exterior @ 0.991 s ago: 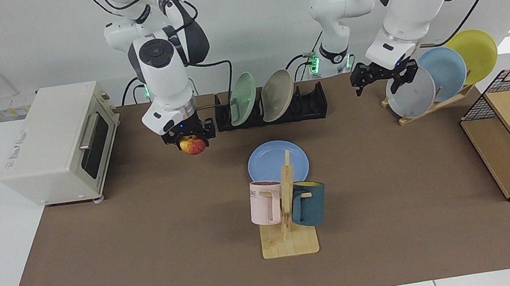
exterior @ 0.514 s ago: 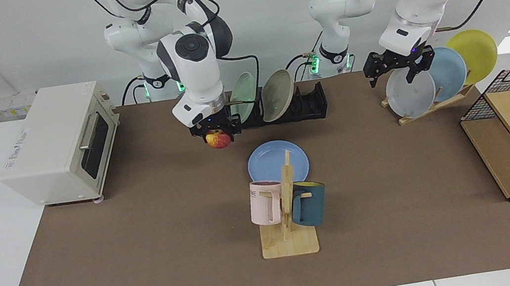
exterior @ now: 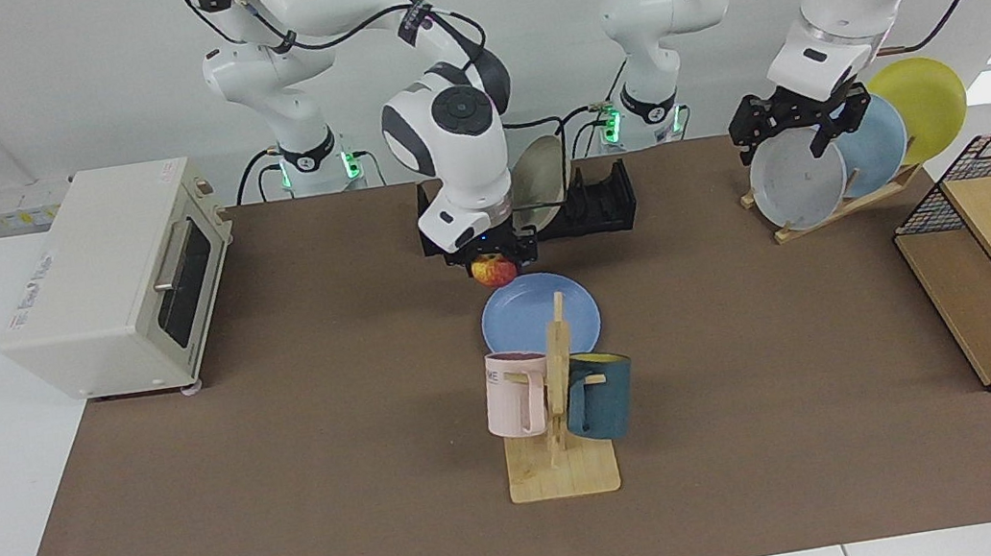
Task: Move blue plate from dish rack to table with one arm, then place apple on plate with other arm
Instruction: 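Move the apple over the blue plate with the right gripper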
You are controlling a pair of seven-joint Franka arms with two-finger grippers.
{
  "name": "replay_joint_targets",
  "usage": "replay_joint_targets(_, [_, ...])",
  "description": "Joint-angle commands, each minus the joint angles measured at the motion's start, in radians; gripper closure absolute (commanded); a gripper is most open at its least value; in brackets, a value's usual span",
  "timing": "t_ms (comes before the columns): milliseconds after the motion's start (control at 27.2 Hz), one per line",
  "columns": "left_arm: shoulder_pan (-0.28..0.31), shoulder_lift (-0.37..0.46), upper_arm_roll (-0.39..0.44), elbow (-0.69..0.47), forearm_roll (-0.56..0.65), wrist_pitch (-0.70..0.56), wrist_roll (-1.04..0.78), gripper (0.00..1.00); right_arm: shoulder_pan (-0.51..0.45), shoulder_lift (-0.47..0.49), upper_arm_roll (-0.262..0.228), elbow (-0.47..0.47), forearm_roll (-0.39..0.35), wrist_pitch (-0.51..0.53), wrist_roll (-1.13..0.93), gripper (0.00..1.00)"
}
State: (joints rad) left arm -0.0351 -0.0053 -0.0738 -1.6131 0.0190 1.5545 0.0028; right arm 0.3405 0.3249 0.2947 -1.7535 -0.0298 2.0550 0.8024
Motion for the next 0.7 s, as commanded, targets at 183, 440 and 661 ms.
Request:
replay_joint_targets(183, [0.011, -0.008, -0.011, 0.010, -0.017, -0.010, 0.017, 0.00, 0.055, 0.151, 0.003, 0.126, -0.059, 0.026, 0.093, 1.00])
replay_joint_targets(440, [0.011, -0.008, -0.008, 0.010, -0.025, -0.007, 0.020, 0.00, 0.069, 0.194, 0.004, 0.123, -0.097, 0.060, 0.106, 1.00])
replay_joint_targets(661, [0.012, -0.015, -0.004, 0.010, -0.025, -0.008, 0.013, 0.00, 0.066, 0.214, 0.003, 0.114, -0.104, 0.134, 0.106, 1.00])
